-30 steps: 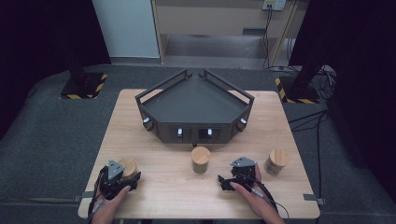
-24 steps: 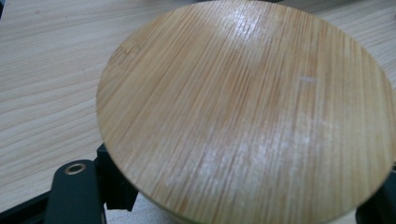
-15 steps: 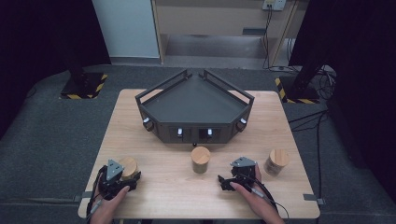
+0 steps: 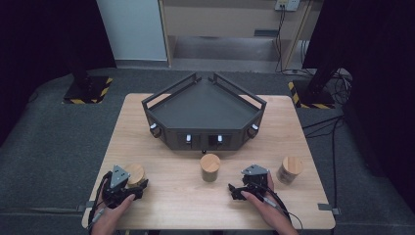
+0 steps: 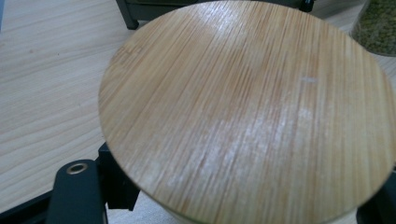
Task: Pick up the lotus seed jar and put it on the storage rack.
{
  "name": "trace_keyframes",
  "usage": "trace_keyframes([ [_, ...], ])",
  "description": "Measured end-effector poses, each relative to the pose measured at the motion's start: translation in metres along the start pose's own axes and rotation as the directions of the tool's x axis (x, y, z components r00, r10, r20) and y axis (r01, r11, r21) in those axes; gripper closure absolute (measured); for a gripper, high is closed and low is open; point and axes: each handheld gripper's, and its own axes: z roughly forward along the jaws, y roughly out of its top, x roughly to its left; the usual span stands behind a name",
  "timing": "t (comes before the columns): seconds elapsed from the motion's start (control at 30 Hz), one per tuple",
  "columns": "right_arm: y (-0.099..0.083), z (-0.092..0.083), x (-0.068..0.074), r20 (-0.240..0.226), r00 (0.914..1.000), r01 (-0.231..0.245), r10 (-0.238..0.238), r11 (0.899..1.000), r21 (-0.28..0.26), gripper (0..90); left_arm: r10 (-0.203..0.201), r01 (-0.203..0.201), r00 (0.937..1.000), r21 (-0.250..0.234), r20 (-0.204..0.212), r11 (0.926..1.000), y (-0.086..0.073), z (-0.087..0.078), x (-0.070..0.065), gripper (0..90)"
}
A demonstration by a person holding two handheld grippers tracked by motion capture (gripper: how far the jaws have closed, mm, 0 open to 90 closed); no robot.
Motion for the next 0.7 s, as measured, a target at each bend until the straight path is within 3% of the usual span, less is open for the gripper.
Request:
trace_keyframes([
  [0.7,0.0,0.0,0.0,0.0,1.0,0.0,0.0,1.0,0.0,0.4,0.047,-0.047,0.9973,0.002,0.056,0.9989,0.014,-0.004,0.01,24.5],
])
